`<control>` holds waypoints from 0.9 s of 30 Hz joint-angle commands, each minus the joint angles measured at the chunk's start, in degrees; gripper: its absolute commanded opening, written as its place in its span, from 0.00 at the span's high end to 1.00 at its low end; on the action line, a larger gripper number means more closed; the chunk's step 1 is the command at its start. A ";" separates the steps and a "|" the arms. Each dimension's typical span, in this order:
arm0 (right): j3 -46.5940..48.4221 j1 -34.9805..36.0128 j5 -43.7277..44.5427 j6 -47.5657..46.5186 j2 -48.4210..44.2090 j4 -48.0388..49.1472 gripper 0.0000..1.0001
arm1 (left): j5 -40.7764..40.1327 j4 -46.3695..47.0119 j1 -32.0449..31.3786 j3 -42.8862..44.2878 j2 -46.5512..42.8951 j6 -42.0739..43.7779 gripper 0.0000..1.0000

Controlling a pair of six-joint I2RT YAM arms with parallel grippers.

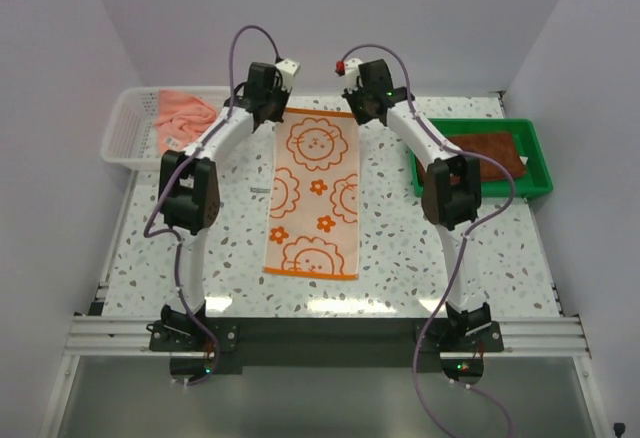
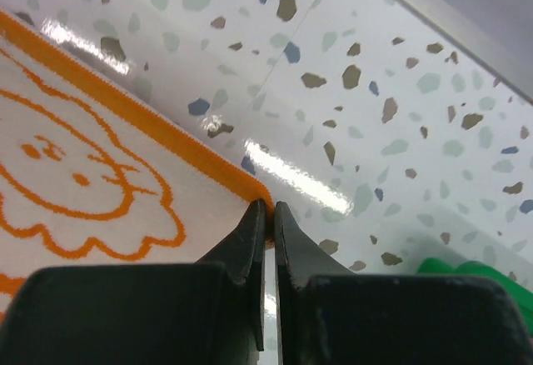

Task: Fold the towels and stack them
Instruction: Fold the towel

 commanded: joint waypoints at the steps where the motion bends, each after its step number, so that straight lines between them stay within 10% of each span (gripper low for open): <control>1: 2.16 -0.89 4.71 -0.36 -3.61 1.99 1.00 | -4.56 5.17 1.28 0.36 -2.73 -0.44 1.00; 27: -46.16 11.41 4.71 12.28 -38.50 -12.69 1.00 | 4.75 -9.94 -0.47 -50.24 -44.40 -18.18 1.00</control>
